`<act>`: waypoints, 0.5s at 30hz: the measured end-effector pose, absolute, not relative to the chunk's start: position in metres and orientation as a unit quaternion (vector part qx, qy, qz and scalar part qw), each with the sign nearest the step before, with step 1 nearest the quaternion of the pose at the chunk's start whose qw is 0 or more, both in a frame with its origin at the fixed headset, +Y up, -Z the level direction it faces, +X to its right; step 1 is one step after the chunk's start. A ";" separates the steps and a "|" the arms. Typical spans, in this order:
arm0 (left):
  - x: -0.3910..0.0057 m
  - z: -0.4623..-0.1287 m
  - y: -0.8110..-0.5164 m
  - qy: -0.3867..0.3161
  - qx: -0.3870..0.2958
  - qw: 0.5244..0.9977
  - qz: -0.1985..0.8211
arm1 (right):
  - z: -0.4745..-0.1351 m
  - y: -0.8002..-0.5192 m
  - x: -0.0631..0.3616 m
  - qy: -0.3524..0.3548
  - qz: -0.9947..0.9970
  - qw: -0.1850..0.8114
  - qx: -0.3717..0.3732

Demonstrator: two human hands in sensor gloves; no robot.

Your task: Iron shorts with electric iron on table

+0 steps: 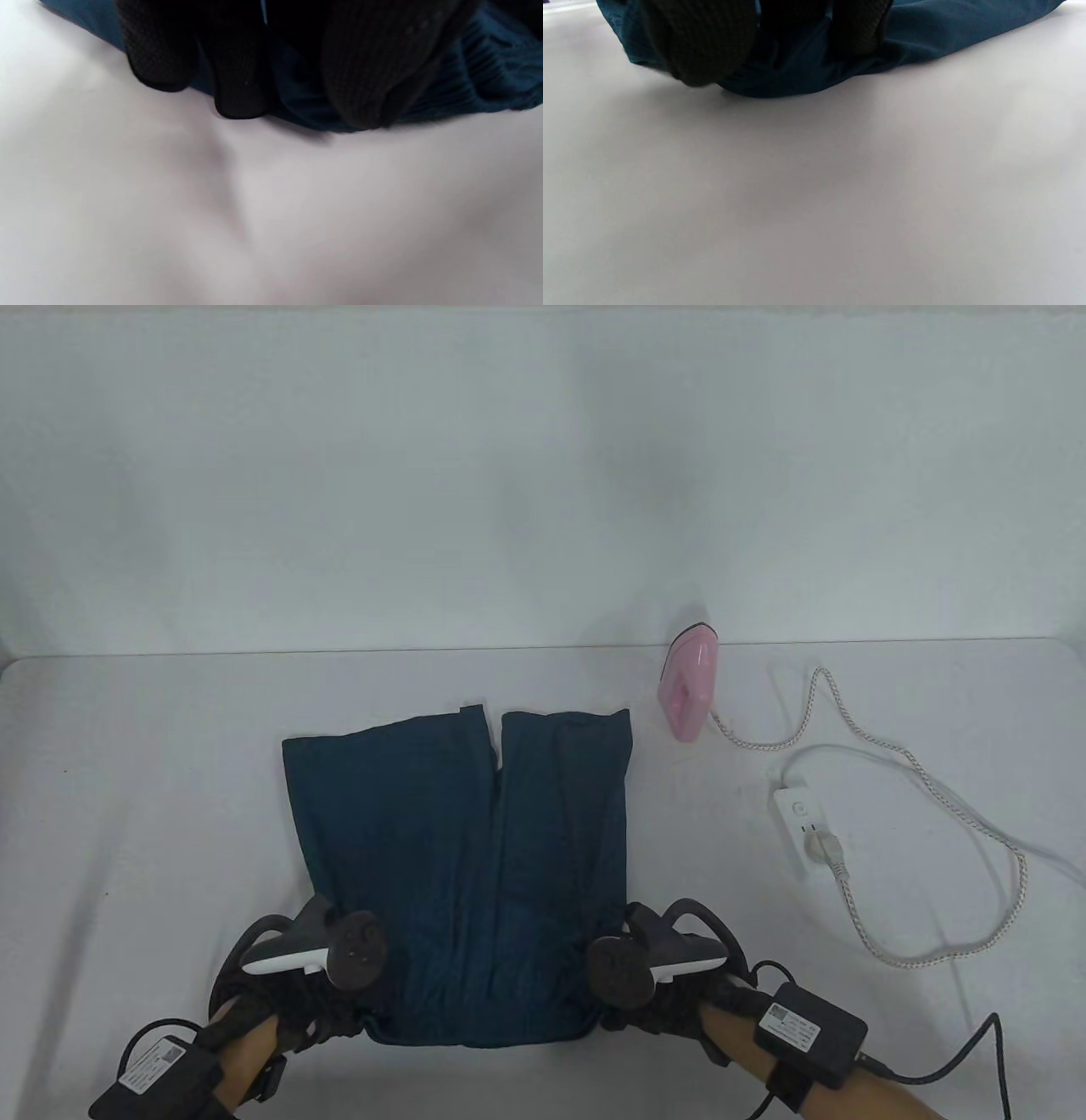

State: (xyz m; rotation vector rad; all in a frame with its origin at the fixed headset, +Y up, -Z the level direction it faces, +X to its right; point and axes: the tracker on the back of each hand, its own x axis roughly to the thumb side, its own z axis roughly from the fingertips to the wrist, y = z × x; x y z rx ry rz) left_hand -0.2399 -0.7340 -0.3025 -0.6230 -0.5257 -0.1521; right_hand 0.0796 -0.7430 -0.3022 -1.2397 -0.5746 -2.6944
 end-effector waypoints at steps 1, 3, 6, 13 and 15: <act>-0.239 -0.301 -0.735 -0.256 -0.301 0.915 -0.084 | -0.301 -0.744 0.079 -0.187 -0.890 0.066 -0.411; -0.234 -0.298 -0.736 -0.262 -0.287 0.913 -0.121 | -0.299 -0.744 0.079 -0.179 -0.885 0.090 -0.420; -0.230 -0.295 -0.735 -0.260 -0.282 0.911 -0.148 | -0.298 -0.741 0.080 -0.191 -0.883 0.099 -0.417; -0.228 -0.296 -0.721 -0.242 -0.270 0.916 -0.170 | -0.300 -0.741 0.084 -0.203 -0.885 0.081 -0.412; -0.228 -0.299 -0.709 -0.231 -0.257 0.926 -0.152 | -0.300 -0.741 0.083 -0.206 -0.884 0.083 -0.411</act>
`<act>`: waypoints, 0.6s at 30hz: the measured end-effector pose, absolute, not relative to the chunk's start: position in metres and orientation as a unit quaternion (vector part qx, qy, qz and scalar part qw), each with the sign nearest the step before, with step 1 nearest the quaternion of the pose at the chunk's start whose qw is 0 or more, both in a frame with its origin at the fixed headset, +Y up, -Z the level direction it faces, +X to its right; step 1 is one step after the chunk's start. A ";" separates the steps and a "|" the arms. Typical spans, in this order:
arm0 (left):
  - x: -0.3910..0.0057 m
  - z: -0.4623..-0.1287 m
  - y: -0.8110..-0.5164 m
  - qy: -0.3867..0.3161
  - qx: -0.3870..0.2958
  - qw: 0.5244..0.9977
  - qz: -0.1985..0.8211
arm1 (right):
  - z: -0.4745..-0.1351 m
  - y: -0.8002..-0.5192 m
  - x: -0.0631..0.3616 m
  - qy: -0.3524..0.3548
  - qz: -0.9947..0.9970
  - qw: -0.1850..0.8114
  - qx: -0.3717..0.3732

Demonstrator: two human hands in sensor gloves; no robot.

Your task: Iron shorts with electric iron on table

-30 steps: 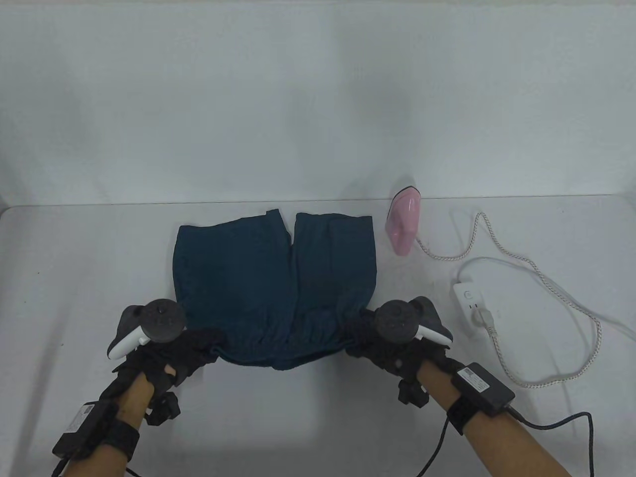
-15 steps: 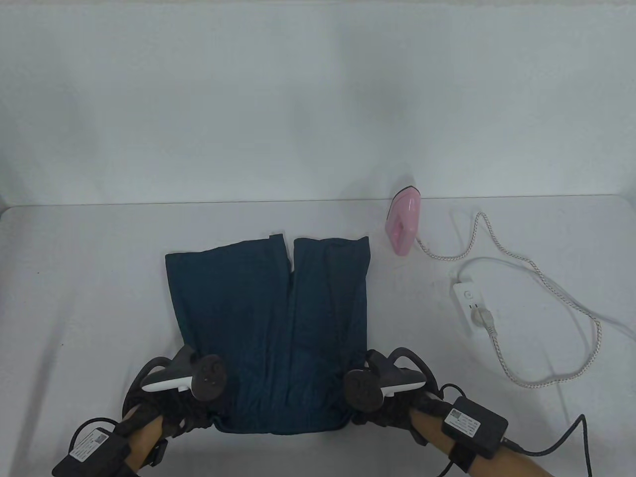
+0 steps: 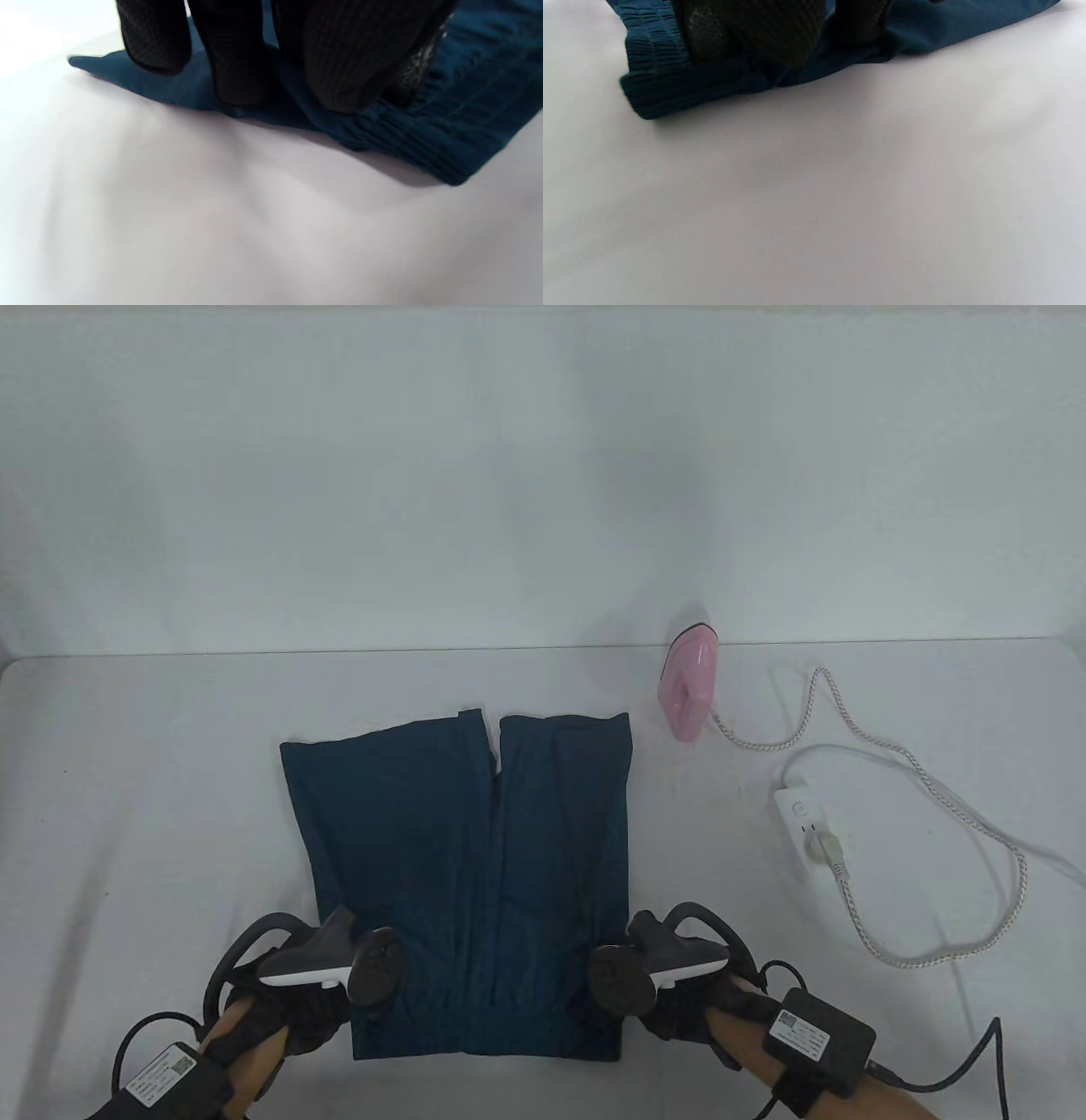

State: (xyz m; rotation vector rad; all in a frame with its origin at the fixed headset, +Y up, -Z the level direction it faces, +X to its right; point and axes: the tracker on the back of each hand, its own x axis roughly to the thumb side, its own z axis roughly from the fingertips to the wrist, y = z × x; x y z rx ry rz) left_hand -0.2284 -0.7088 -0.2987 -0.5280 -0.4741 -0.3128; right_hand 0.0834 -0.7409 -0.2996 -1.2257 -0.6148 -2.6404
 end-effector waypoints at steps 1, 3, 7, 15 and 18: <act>-0.227 -0.300 -0.704 -0.228 -0.251 0.929 -0.150 | -0.300 -0.741 0.084 -0.207 -0.884 0.082 -0.410; -0.221 -0.302 -0.694 -0.219 -0.223 0.938 -0.152 | -0.301 -0.741 0.084 -0.214 -0.884 0.078 -0.408; -0.195 -0.307 -0.679 -0.190 -0.157 0.952 -0.181 | -0.303 -0.742 0.087 -0.224 -0.885 0.061 -0.405; -0.134 -0.307 -0.698 -0.267 -0.146 0.947 -0.102 | -0.309 -0.744 0.092 -0.247 -0.884 0.014 -0.397; -0.114 -0.307 -0.717 -0.301 -0.169 0.936 -0.076 | -0.312 -0.743 0.096 -0.257 -0.884 -0.018 -0.391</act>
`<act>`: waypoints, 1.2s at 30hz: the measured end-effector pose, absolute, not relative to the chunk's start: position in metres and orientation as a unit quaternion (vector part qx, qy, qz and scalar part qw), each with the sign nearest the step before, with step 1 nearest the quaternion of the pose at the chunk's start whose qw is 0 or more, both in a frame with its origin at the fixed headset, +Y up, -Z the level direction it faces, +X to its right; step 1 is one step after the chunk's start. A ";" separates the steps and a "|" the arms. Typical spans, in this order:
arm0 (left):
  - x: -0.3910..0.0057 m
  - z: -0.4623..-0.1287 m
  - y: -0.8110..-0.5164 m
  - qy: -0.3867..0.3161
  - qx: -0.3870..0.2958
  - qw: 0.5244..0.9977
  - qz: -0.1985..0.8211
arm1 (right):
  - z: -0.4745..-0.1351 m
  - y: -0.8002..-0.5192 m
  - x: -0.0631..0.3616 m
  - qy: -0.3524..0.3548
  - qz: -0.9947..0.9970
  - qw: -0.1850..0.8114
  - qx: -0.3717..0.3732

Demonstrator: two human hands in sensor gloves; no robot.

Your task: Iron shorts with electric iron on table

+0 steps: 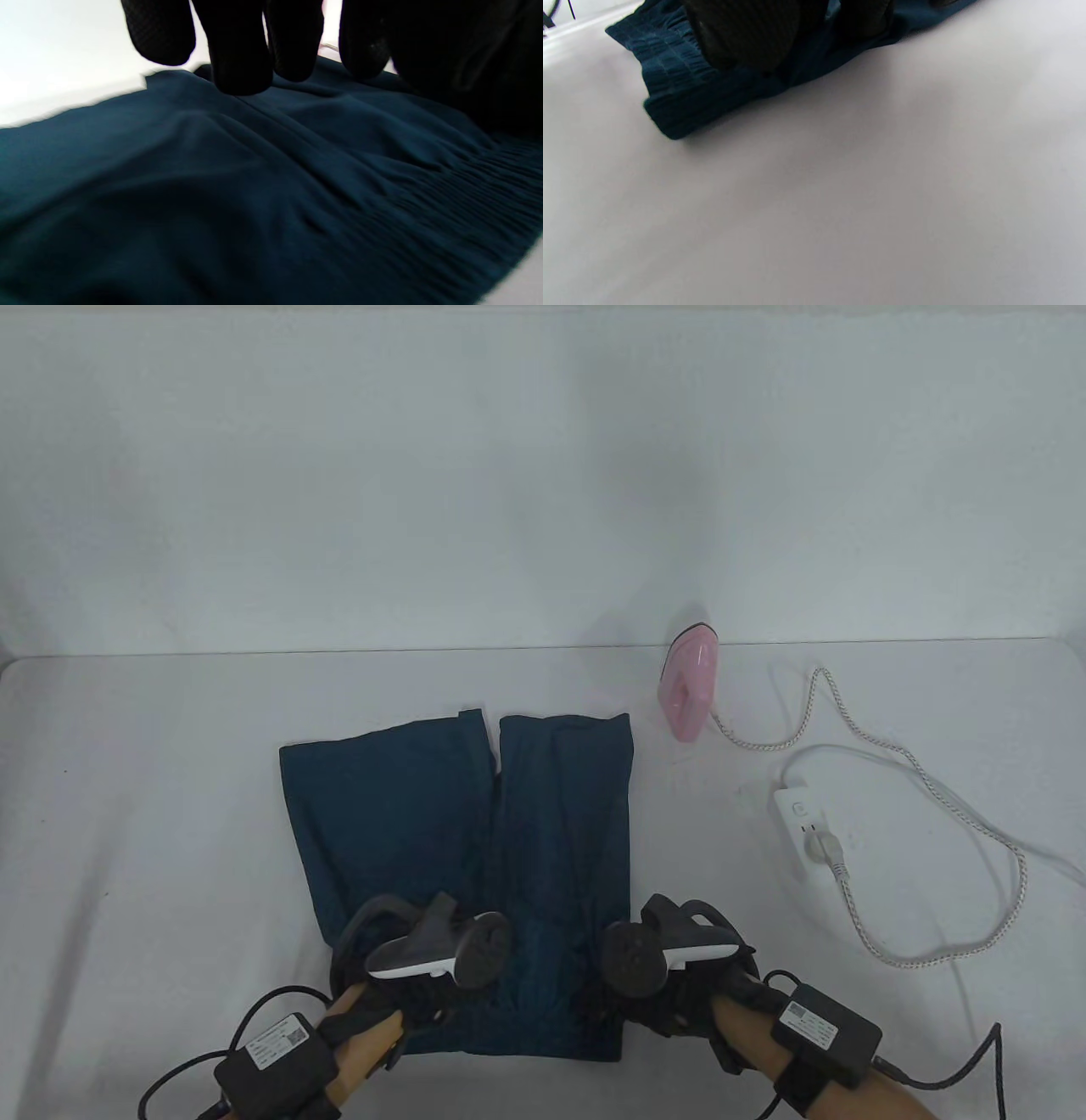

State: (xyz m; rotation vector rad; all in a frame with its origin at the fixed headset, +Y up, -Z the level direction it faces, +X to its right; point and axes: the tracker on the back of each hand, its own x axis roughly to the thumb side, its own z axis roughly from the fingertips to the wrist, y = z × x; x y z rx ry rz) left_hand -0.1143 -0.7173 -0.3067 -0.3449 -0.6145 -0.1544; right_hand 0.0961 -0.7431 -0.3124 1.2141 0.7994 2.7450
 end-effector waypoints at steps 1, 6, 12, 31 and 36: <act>-0.110 -0.306 -0.723 -0.309 -0.172 0.933 -0.071 | -0.314 -0.743 0.098 0.259 0.884 0.029 0.388; -0.100 -0.306 -0.760 -0.325 -0.214 0.920 -0.052 | -0.328 -0.735 0.109 0.268 0.887 0.108 0.360; -0.105 -0.309 -0.763 -0.319 -0.199 0.925 -0.045 | -0.369 -0.710 0.131 0.215 0.913 0.228 0.259; -0.108 -0.308 -0.762 -0.310 -0.215 0.926 -0.035 | -0.523 -0.699 0.210 0.085 0.750 0.632 -0.176; -0.109 -0.309 -0.763 -0.303 -0.223 0.926 -0.027 | -0.547 -0.721 0.217 0.095 0.736 0.634 -0.220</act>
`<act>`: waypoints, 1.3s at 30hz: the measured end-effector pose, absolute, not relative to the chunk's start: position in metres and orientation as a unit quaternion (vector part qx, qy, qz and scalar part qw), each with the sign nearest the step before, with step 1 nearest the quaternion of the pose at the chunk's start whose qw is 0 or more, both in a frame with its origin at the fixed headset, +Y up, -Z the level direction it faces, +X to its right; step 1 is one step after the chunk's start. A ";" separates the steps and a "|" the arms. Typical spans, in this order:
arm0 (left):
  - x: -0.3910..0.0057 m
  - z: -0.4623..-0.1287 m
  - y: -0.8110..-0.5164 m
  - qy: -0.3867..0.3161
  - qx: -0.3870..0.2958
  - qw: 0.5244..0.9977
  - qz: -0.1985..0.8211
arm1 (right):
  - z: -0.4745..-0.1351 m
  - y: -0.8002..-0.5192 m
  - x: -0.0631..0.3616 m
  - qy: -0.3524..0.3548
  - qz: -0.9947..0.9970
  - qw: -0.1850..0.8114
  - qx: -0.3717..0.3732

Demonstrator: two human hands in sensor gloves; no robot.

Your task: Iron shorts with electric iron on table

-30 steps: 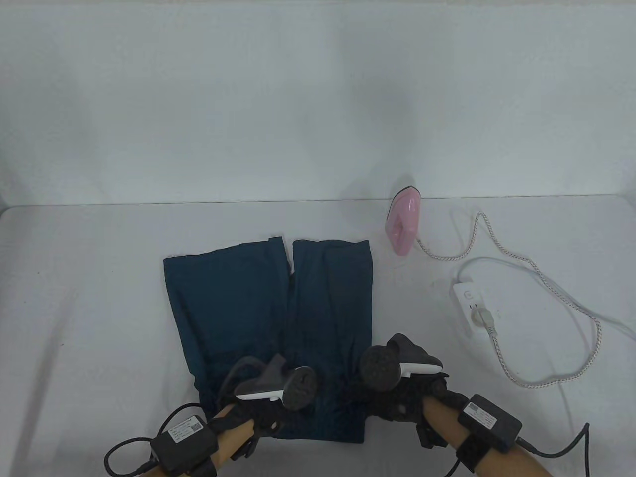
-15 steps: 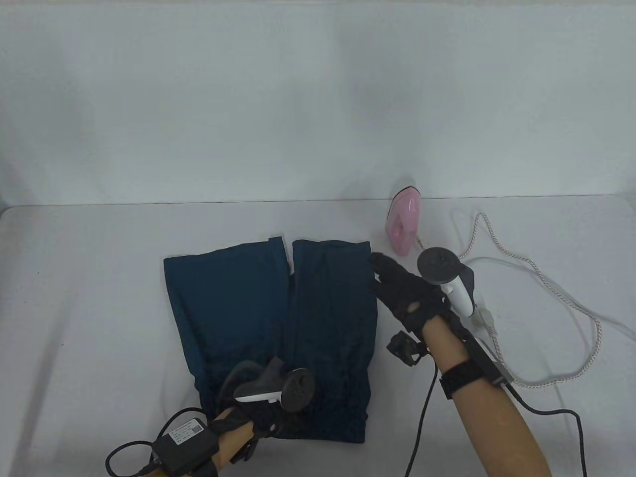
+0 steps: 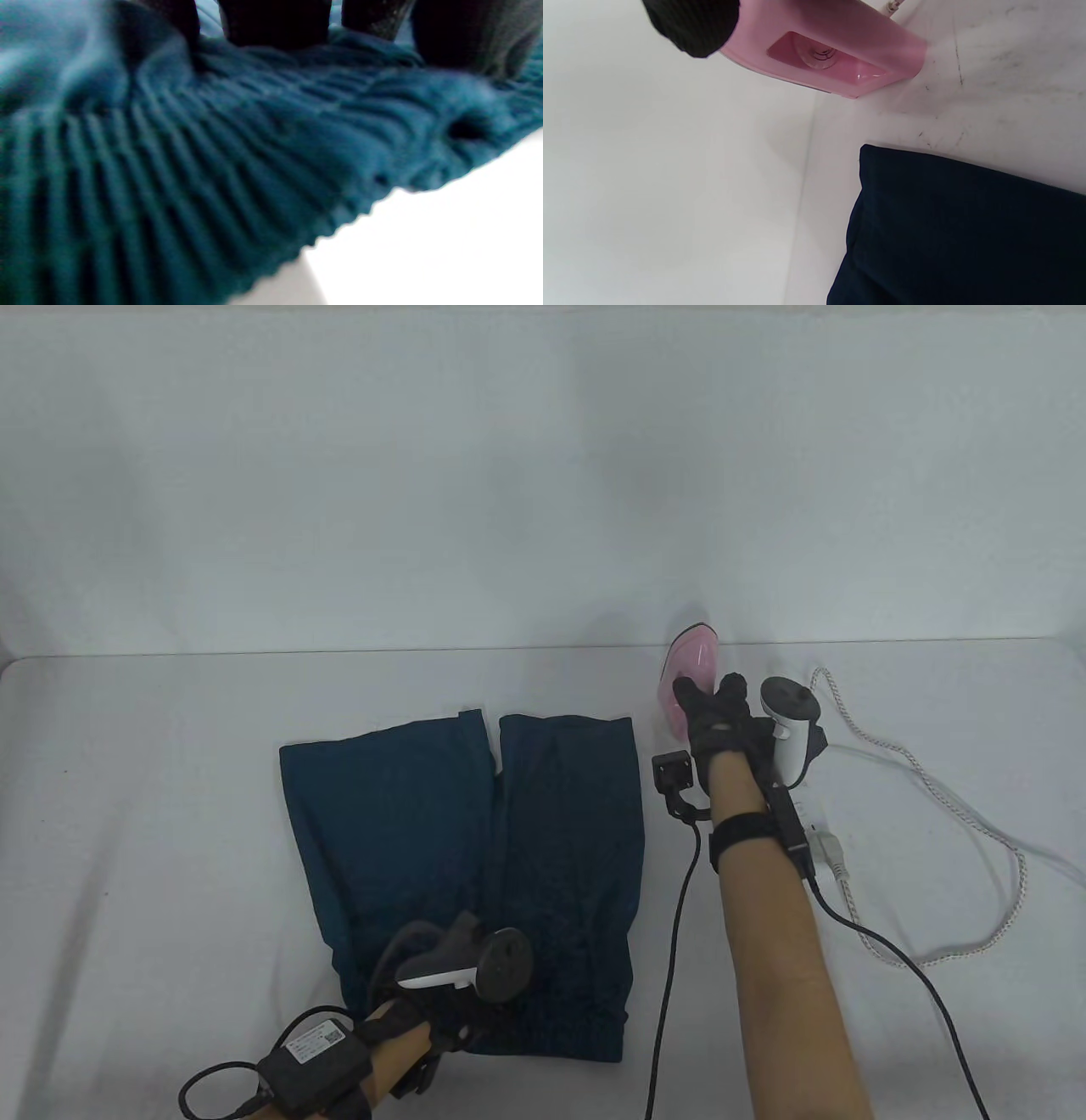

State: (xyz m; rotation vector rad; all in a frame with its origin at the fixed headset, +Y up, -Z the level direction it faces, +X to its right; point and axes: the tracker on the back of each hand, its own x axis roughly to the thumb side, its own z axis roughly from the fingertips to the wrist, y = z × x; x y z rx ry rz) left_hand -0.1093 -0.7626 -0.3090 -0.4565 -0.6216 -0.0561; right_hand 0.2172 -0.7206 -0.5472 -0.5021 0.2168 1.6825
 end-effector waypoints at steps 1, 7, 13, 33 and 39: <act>-0.110 -0.309 -0.763 -0.301 -0.225 0.926 -0.026 | -0.551 -0.725 0.218 0.097 0.734 0.633 -0.228; -0.111 -0.310 -0.762 -0.296 -0.233 0.926 -0.023 | -0.567 -0.745 0.222 0.123 0.692 0.662 -0.262; -0.112 -0.311 -0.763 -0.290 -0.238 0.927 -0.018 | -0.572 -0.752 0.225 0.095 0.669 0.699 -0.231; -0.112 -0.312 -0.763 -0.289 -0.241 0.926 -0.025 | -0.560 -0.666 0.188 0.065 0.880 0.466 -0.071; -0.111 -0.311 -0.763 -0.289 -0.241 0.926 -0.028 | -0.558 -0.657 0.134 0.066 0.937 0.342 -0.006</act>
